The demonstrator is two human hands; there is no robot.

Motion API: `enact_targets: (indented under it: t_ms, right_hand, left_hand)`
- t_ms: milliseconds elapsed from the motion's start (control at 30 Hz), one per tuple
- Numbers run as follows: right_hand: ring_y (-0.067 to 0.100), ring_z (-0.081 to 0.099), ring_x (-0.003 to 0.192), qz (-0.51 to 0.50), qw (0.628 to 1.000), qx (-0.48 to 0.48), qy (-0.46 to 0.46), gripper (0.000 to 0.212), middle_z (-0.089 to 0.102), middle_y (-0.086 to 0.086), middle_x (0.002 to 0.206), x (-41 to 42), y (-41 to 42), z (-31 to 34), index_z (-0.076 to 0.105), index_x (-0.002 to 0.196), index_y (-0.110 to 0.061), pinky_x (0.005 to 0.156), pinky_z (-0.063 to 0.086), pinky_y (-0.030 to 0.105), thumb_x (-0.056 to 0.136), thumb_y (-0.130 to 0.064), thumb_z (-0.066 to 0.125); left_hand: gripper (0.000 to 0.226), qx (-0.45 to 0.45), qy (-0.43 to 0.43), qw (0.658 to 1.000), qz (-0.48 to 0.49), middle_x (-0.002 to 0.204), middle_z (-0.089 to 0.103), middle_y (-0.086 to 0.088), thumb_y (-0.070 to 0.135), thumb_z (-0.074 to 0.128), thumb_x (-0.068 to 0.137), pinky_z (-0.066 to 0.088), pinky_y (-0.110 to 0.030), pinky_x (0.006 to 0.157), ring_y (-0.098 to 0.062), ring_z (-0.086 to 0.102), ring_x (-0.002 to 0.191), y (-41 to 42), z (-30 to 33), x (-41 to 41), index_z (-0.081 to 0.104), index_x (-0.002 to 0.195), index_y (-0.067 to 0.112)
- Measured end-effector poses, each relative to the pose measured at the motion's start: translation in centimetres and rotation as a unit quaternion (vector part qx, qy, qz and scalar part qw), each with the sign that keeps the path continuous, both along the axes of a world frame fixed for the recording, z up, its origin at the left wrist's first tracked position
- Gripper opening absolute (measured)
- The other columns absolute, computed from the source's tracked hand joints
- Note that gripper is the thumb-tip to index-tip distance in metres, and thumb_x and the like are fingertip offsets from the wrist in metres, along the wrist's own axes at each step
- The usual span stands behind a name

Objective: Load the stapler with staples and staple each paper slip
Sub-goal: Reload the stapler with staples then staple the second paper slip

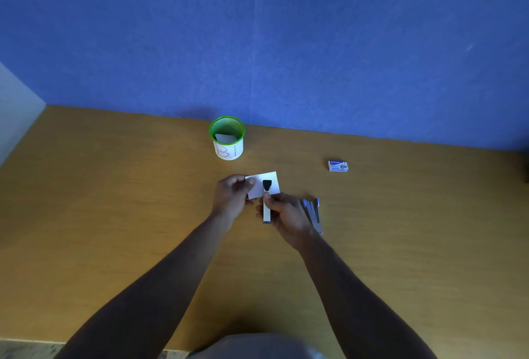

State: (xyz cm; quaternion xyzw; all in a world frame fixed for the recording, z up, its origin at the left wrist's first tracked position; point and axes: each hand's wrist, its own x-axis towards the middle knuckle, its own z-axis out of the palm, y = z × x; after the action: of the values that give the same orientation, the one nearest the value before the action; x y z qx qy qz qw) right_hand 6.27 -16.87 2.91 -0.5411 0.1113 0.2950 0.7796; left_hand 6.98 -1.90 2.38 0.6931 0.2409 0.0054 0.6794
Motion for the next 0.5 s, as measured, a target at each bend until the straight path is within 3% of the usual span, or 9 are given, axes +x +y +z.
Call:
enact_targets:
  t_ms: [100, 367, 500]
  right_hand:
    - [0.021, 0.064, 0.075, 0.004, 1.000, 0.007, -0.014, 0.025, 0.066, 0.017, 0.089, -0.2, 0.1, 0.1, 0.065, 0.111, 0.008, 0.067, 0.052, 0.033, 0.097, -0.011, 0.058]
    - [0.022, 0.066, 0.075, 0.001, 0.999, -0.034, -0.024, 0.018, 0.071, 0.015, 0.091, 0.3, -0.1, 0.2, 0.070, 0.106, 0.001, 0.064, 0.053, 0.033, 0.096, -0.010, 0.060]
    - [0.021, 0.066, 0.073, -0.011, 1.000, -0.024, -0.015, 0.023, 0.070, 0.019, 0.094, 0.5, 0.1, 0.2, 0.067, 0.110, 0.006, 0.063, 0.053, 0.033, 0.095, -0.011, 0.060]
  left_hand:
    - [0.010, -0.011, 0.004, 1.000, -0.012, 0.072, 0.062, -0.005, 0.017, 0.070, 0.087, 0.055, -0.026, 0.050, -0.018, 0.060, 0.066, -0.3, 0.3, 0.0, 0.068, 0.078, 0.013]
    - [0.011, 0.037, -0.009, 0.999, -0.026, 0.068, 0.059, -0.002, 0.016, 0.070, 0.086, 0.045, -0.014, 0.050, -0.010, 0.051, 0.061, -0.3, 0.9, 0.2, 0.068, 0.078, 0.009]
    - [0.011, -0.001, 0.001, 1.000, -0.022, 0.072, 0.062, -0.005, 0.015, 0.069, 0.087, 0.054, -0.026, 0.057, -0.015, 0.056, 0.067, -0.5, 1.1, 0.4, 0.068, 0.081, 0.006]
